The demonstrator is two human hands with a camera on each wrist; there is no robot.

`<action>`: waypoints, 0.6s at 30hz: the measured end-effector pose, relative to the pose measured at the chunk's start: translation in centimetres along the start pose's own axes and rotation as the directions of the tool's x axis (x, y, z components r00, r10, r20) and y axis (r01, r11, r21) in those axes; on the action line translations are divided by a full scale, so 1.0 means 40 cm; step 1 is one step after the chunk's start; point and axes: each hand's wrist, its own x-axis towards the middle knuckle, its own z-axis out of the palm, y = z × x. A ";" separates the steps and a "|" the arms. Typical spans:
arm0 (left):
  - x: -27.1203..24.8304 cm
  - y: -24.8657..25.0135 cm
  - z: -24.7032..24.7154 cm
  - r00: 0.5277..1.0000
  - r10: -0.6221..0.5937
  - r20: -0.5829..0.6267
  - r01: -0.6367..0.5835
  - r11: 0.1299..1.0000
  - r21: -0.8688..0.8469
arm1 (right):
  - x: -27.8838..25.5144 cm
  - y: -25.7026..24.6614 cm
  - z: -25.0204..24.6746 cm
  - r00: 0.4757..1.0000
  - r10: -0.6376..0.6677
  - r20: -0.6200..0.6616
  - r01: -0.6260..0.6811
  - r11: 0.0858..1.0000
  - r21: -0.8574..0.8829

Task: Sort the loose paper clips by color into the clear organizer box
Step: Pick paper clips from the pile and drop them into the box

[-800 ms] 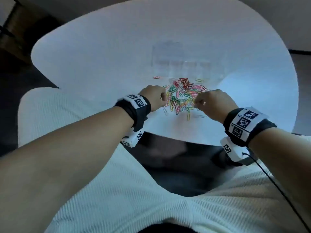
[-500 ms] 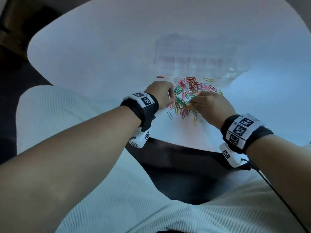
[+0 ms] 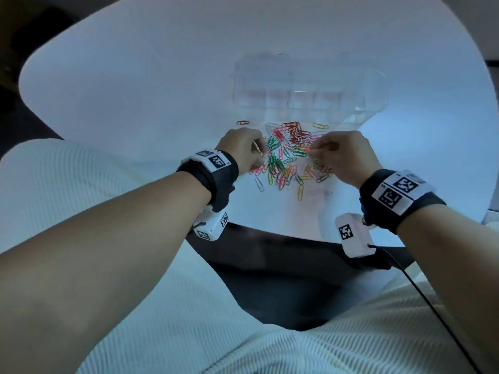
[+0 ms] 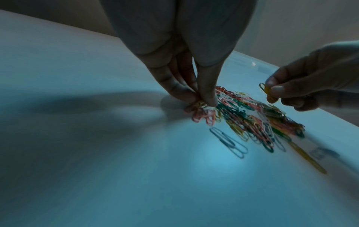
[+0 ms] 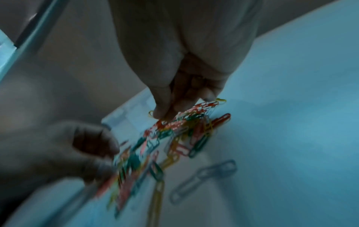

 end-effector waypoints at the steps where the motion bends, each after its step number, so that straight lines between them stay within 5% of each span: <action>1: 0.001 0.001 -0.004 1.000 -0.005 -0.018 0.004 1.000 -0.022 | -0.005 0.000 -0.008 1.000 0.021 0.013 -0.022 0.995 0.100; 8: 0.007 0.013 -0.026 0.997 -0.075 -0.010 0.058 0.848 -0.526 | -0.015 0.015 -0.034 0.989 0.095 0.112 -0.134 0.897 0.421; 13: -0.006 0.023 -0.032 0.996 -0.056 0.065 0.085 0.753 -0.652 | -0.017 0.000 -0.029 0.967 0.161 0.198 -0.246 0.793 0.558; 18: -0.010 0.022 -0.035 0.994 -0.060 0.096 0.110 0.706 -0.700 | -0.025 -0.016 -0.033 0.952 0.091 0.293 -0.278 0.663 0.695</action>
